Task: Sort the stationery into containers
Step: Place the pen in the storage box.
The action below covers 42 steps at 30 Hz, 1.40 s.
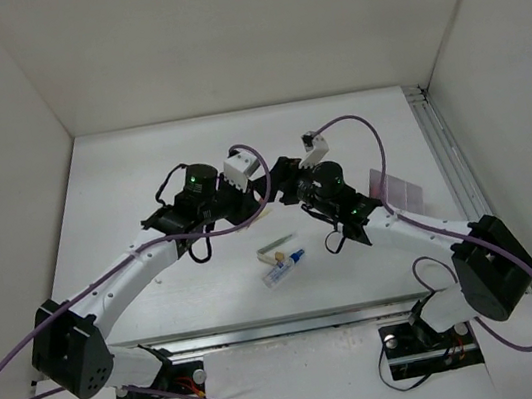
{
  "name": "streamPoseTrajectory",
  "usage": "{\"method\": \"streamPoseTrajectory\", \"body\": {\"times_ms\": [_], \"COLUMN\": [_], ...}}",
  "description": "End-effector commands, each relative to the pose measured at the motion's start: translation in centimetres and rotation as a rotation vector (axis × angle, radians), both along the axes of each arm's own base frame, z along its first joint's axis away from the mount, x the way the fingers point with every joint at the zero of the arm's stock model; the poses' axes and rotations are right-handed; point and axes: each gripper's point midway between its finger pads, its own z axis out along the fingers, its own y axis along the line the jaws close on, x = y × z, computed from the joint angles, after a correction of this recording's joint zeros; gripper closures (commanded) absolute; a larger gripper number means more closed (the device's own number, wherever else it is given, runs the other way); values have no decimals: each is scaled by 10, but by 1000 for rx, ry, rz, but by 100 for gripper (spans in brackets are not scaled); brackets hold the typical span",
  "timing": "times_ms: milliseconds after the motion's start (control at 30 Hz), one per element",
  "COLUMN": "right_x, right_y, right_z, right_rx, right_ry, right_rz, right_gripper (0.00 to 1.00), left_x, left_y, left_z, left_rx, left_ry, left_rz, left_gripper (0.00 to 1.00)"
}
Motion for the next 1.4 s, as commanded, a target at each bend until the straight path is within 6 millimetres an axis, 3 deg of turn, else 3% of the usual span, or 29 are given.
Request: {"method": "streamPoseTrajectory", "body": {"times_ms": [0, 33, 167, 200, 333, 367, 400, 433, 467, 500, 600, 633, 700, 733, 800, 833, 867, 933, 1100, 1200, 1300, 1333, 1367], "right_x": [17, 16, 13, 12, 10, 10, 10, 10, 10, 9, 7, 5, 0, -5, -16, -23, -32, -41, -42, -28, -6, 1, 7], "right_y": [12, 16, 14, 14, 8, 4, 2, -4, -13, -20, -57, -72, -113, -132, -185, -203, -226, -261, -297, -302, -300, -300, -297], "right_z": [49, 51, 49, 50, 54, 57, 56, 58, 64, 62, 70, 60, 77, 67, 82, 75, 83, 78, 63, 53, 41, 45, 34], "right_rx": [118, 121, 118, 119, 108, 102, 94, 85, 71, 52, -52, -142, -205, -304, -360, -435, -445, -515, -587, -581, -581, -553, -567], "right_ry": [-97, -98, -97, -100, -124, -138, -141, -151, -180, -187, -221, -206, -225, -199, -194, -168, -170, -147, -87, -73, -63, -86, -82], "right_rz": [-36, -30, -49, -52, -62, -82, -93, -108, -145, -167, -299, -332, -481, -525, -724, -766, -859, -979, -1090, -1078, -1045, -1056, -1028], "right_gripper": [36, 55, 94, 100, 100, 100, 100, 100, 100, 100, 100, 100, 100, 100, 100, 100, 100, 100, 100, 100, 100, 100, 100], "left_x": [9, 9, 11, 11, 13, 14, 16, 16, 16, 15, 16, 16, 18, 22, 24, 23, 26, 24, 30, 36, 38, 39, 38], "left_y": [-16, -16, -14, -13, -13, -13, -11, -10, -8, -6, 7, 14, 35, 47, 69, 79, 93, 105, 118, 121, 112, 110, 105], "left_z": [42, 44, 48, 50, 56, 56, 56, 56, 54, 57, 59, 52, 49, 48, 49, 39, 39, 30, 16, 7, -1, -1, -5], "left_rx": [-95, -97, -102, -103, -113, -112, -108, -105, -98, -98, -78, -62, -35, -33, -28, -8, -19, -19, -68, -59, -52, -56, -60], "left_ry": [-85, -88, -100, -105, -109, -111, -112, -110, -110, -116, -139, -137, -162, -157, -159, -124, -102, -56, 4, 38, 75, 74, 87], "left_rz": [-25, -23, -9, -3, 9, 16, 29, 35, 44, 48, 108, 140, 238, 295, 379, 417, 479, 512, 532, 542, 505, 492, 466], "left_gripper": [100, 100, 100, 100, 97, 89, 63, 53, 16, 1, 0, 0, 0, 0, 0, 0, 0, 0, 0, 0, 0, 0, 0]}}
